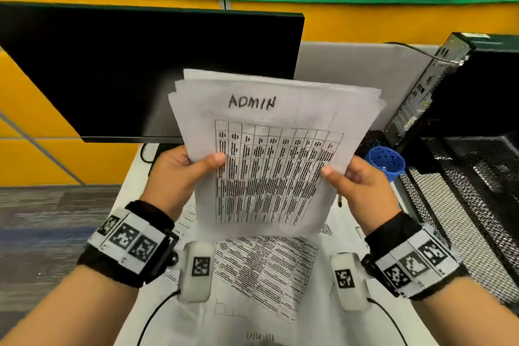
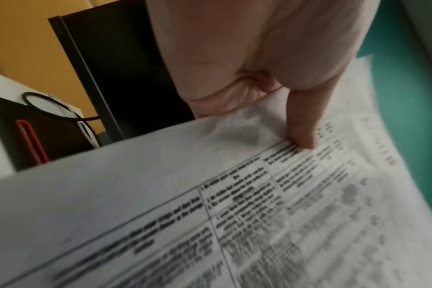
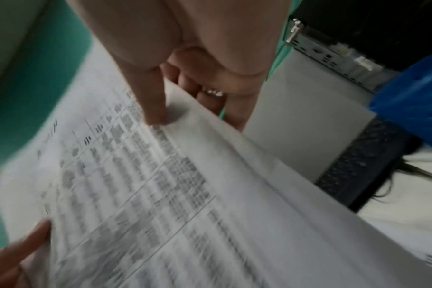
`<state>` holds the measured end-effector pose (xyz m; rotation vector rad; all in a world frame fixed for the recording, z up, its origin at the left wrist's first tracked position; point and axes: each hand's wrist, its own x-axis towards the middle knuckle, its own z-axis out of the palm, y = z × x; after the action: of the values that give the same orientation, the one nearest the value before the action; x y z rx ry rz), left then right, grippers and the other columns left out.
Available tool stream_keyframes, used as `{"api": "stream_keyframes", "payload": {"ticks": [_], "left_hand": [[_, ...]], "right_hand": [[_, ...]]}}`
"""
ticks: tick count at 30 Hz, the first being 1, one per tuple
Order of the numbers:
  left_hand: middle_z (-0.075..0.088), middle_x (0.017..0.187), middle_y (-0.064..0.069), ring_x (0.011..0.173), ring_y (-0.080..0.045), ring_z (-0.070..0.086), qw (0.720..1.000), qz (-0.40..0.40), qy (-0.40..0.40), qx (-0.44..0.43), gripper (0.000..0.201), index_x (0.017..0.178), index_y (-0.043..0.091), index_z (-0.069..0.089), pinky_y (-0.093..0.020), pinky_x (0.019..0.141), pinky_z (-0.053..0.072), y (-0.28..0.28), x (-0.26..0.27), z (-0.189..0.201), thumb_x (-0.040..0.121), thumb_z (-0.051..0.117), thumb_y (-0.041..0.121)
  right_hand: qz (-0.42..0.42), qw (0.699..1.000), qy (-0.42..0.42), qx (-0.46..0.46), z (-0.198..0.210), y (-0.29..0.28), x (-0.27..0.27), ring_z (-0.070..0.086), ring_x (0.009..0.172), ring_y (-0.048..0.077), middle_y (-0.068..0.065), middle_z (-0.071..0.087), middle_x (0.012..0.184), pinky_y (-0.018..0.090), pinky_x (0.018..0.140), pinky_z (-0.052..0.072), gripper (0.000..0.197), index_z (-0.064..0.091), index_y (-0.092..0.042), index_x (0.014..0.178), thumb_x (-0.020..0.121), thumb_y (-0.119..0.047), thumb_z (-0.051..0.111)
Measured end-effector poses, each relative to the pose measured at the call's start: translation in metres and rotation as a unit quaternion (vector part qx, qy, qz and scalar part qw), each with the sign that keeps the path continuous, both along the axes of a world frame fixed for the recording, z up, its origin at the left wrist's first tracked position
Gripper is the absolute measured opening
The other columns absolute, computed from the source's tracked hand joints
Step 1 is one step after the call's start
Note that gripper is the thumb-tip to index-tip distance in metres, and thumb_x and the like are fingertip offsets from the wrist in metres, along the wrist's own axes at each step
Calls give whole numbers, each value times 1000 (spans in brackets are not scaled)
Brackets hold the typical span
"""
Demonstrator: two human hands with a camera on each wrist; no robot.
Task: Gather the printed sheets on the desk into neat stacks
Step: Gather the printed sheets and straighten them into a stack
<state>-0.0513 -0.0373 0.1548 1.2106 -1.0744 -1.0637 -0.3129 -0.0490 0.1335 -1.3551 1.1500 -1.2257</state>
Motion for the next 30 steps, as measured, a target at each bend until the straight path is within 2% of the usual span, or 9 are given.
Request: {"api": "stream_keyframes", "payload": {"ticks": [6, 9, 13, 17, 19, 23, 25, 28, 30], "left_hand": [[76, 77, 15, 76, 0, 71, 999, -4, -11, 30, 15, 88, 21, 71, -12, 62, 54, -10, -3, 0, 83, 64, 7], [77, 90, 11, 87, -5, 71, 999, -2, -15, 41, 18, 98, 23, 70, -22, 74, 56, -2, -18, -5, 91, 57, 12], [66, 123, 3, 117, -14, 60, 998, 29, -37, -32, 34, 129, 20, 55, -41, 102, 46, 9, -36, -2, 96, 47, 27], [60, 108, 19, 98, 15, 58, 994, 34, -78, -63, 26, 109, 41, 45, -9, 80, 47, 21, -49, -10, 96, 48, 19], [54, 106, 21, 90, 22, 54, 993, 27, -112, -38, 28, 104, 43, 38, -4, 71, 45, 25, -53, -22, 96, 46, 18], [49, 106, 24, 86, 29, 49, 994, 60, -93, -5, 32, 126, 29, 32, 5, 65, 40, 28, -51, -37, 98, 42, 17], [53, 107, 20, 89, 23, 53, 993, 93, -72, -6, 35, 130, 22, 31, 3, 65, 43, 25, -49, -42, 98, 43, 15], [58, 111, 15, 98, 6, 56, 993, 111, -28, 19, 33, 123, 34, 34, -12, 75, 48, 21, -45, -49, 98, 45, 16], [57, 107, 21, 99, 8, 53, 995, 90, -23, 47, 34, 117, 42, 34, -15, 79, 43, 21, -48, -54, 97, 46, 17]], "right_hand": [[62, 992, -92, 64, 10, -4, 6, 71, 92, 12, -4, 75, 99, 29, 78, 58, 45, 65, -22, 105, 61, -14, 74], [7, 999, -12, 40, 6, 2, 17, 65, 85, -13, -23, 69, 97, 10, 85, 51, 29, 63, -32, 99, 78, -13, 68], [-49, 997, 20, -64, 10, 13, 29, 51, 81, -33, -34, 57, 93, -10, 70, 35, 29, 54, -31, 103, 90, -6, 56], [-23, 998, 18, -54, -4, 19, 37, 56, 87, -26, -45, 63, 81, -8, 71, 38, 39, 55, -41, 96, 83, -6, 66], [-17, 1000, 23, -5, -18, 18, 39, 60, 87, -20, -38, 67, 82, -4, 70, 42, 36, 58, -39, 100, 81, -10, 69], [-44, 998, -13, 50, -31, 14, 36, 64, 79, -14, -26, 70, 77, 3, 70, 49, 28, 62, -34, 94, 83, -8, 67], [-52, 997, -21, 60, -31, 12, 31, 64, 76, -15, -24, 69, 77, 2, 68, 48, 24, 63, -31, 94, 83, -11, 66], [-28, 996, -20, 80, -34, 12, 30, 65, 78, -13, -24, 70, 77, 5, 70, 50, 26, 63, -36, 86, 78, -13, 72], [-18, 995, -6, 96, -36, 14, 33, 63, 76, -15, -24, 68, 75, 7, 72, 49, 29, 60, -36, 82, 75, -12, 75]]}}
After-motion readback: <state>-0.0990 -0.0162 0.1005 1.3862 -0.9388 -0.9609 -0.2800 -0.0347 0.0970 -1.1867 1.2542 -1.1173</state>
